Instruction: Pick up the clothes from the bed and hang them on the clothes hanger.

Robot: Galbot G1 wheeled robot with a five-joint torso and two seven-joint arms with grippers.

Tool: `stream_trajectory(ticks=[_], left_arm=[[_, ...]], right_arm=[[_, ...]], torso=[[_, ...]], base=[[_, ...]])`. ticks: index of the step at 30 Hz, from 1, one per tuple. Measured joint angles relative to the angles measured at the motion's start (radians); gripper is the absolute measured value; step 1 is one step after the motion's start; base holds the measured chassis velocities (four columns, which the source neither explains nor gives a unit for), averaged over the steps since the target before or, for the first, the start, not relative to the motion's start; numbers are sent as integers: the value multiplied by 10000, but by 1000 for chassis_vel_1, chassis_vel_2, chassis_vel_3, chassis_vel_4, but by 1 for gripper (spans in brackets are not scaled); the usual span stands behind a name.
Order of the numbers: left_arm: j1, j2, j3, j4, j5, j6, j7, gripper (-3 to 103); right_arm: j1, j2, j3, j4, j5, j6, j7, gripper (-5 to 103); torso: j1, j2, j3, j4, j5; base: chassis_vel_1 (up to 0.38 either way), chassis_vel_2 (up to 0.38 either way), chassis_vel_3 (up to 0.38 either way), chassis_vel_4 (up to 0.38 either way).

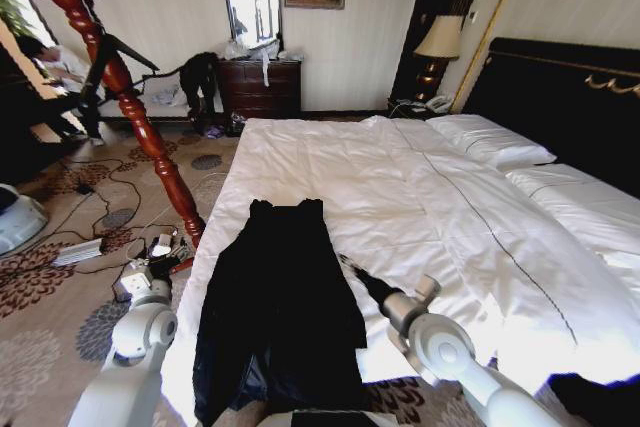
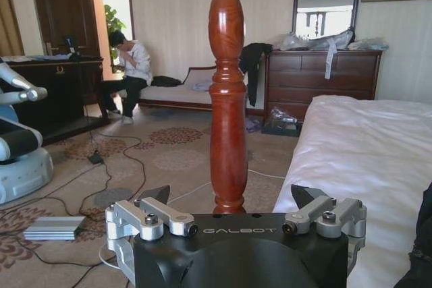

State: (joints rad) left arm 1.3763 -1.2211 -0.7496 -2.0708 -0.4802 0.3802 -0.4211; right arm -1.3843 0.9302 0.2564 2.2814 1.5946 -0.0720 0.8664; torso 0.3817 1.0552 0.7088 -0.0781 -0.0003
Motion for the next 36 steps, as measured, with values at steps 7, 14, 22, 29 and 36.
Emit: stream_trajectory(ticks=[7, 14, 22, 29, 36], left_arm=[[227, 28, -177, -255, -23, 30, -15, 100], [165, 217, -262, -181, -74, 35, -45, 100], [-23, 279, -231, 10, -145, 38, -70, 100], [-93, 289, -200, 44, -189, 40, -84, 100], [0, 257, -206, 10, -192, 39, -90, 100]], right_arm=[[-58, 2279, 439, -466, 265, -101, 238, 100], [-180, 3527, 365, -1092, 298, -284, 322, 100], [372, 4054, 1, -1766, 522, -401, 192, 101], [790, 4339, -122, -2527, 100, -208, -176, 77], [1148, 4456, 126, -2655, -102, 140, -557, 49]], torso=[[0, -1, 0, 3, 3], [0, 0, 0, 1, 0], [0, 0, 1, 2, 0], [1, 0, 1, 2, 1], [1, 0, 1, 2, 2]], base=[[0, 0, 0, 0], [0, 0, 0, 0], [0, 0, 0, 0], [0, 0, 0, 0], [0, 0, 0, 0]])
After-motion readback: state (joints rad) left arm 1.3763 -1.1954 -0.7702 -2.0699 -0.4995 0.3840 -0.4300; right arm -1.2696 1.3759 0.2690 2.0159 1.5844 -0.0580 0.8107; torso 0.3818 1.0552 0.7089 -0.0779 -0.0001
